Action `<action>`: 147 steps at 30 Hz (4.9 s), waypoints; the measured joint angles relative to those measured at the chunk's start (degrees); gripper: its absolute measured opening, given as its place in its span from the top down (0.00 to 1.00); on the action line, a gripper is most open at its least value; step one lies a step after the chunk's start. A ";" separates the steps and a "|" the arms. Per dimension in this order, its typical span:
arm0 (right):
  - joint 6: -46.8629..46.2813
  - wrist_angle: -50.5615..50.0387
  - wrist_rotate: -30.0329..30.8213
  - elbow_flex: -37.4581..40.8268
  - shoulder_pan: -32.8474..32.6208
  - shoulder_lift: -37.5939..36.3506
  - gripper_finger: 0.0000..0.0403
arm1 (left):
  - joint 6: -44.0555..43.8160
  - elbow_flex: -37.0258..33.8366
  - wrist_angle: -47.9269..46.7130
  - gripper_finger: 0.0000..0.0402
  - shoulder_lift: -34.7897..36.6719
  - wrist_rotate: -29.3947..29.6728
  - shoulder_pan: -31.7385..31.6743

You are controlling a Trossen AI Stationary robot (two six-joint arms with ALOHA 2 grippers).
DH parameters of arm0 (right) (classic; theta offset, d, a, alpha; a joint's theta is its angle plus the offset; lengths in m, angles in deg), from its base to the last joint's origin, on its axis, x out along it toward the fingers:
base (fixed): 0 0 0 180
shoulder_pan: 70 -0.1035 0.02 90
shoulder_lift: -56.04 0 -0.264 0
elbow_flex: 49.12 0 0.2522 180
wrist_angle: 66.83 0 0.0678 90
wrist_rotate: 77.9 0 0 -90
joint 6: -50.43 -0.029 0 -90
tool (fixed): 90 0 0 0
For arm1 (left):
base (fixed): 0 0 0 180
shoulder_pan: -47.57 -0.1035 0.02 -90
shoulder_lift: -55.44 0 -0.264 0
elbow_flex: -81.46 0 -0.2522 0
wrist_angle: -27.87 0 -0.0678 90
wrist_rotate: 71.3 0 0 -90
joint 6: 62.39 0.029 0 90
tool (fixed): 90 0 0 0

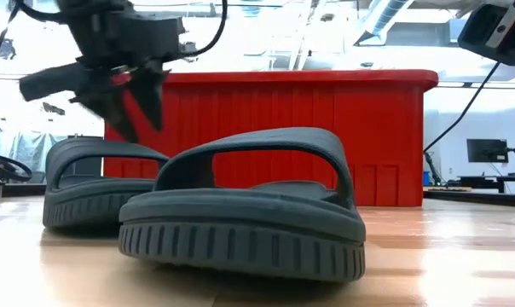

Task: Pick and place slides into bin
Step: Put the black slide into the red bin

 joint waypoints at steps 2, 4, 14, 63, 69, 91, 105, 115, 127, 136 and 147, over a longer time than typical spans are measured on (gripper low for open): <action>-0.02 0.01 0.00 0.00 -0.04 0.01 0.86 | -1.63 1.12 -5.61 0.55 0.04 2.00 -1.26; -0.04 0.02 -0.02 0.00 -0.17 0.00 0.86 | -3.84 1.20 -10.95 0.55 0.07 -0.10 -2.89; -0.26 0.14 -0.02 0.00 -2.01 0.02 0.86 | -20.25 -1.41 -6.56 0.55 0.04 -17.78 -6.93; -1.90 0.14 -1.49 0.02 -1.86 0.00 0.86 | -45.99 -13.21 8.48 0.73 0.07 -29.73 -13.28; -1.46 0.00 -1.46 0.02 -1.86 0.00 0.86 | -44.61 -13.33 8.39 0.97 -0.03 -28.98 -13.26; -0.89 -3.76 -1.44 0.02 -1.86 0.00 0.86 | -48.30 -10.44 8.36 1.00 13.25 -30.98 -9.45; -0.87 -4.57 -1.44 0.02 -1.86 0.00 0.86 | -61.52 -10.35 0.57 1.00 16.00 -25.04 -3.33; 0.09 -4.74 -1.46 0.02 -1.86 0.00 0.86 | -69.36 -10.33 -4.49 1.00 16.02 -20.65 3.46; -0.89 -5.21 -1.49 0.02 -1.86 0.00 0.86 | -68.95 -10.28 -4.61 1.00 16.04 -12.27 3.76; -3.01 -6.69 -1.49 0.02 -1.86 0.00 0.86 | -68.44 -10.28 -5.67 0.92 16.06 -11.14 3.67; -3.03 -6.69 -1.49 0.02 -1.86 0.00 0.86 | -62.17 -10.27 -5.13 0.72 15.87 -14.54 3.69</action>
